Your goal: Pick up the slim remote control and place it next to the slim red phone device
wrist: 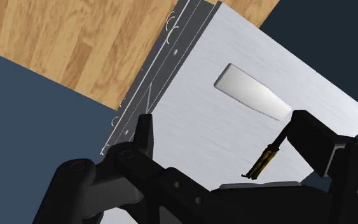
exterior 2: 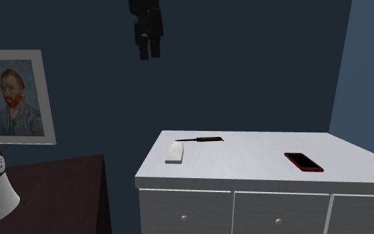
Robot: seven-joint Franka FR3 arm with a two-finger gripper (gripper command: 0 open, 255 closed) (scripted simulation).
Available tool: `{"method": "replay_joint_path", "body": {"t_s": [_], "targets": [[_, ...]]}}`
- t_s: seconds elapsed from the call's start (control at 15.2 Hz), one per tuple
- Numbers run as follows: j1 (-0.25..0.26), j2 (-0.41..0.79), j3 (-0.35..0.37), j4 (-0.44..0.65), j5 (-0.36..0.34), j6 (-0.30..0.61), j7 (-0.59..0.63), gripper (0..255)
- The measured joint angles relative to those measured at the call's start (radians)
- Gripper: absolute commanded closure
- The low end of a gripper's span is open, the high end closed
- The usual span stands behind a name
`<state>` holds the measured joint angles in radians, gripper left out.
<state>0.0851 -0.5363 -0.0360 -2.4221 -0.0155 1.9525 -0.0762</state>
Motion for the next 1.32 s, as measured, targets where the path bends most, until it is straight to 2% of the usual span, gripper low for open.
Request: {"method": "replay_joint_path", "body": {"t_s": [0.59,1.32], "targets": [[0.082,0.277,-0.001,0.007,0.008,0.251,-0.21,0],[0.154,0.669,0.047,0.146,0.009,0.481,-0.443,0]]}}
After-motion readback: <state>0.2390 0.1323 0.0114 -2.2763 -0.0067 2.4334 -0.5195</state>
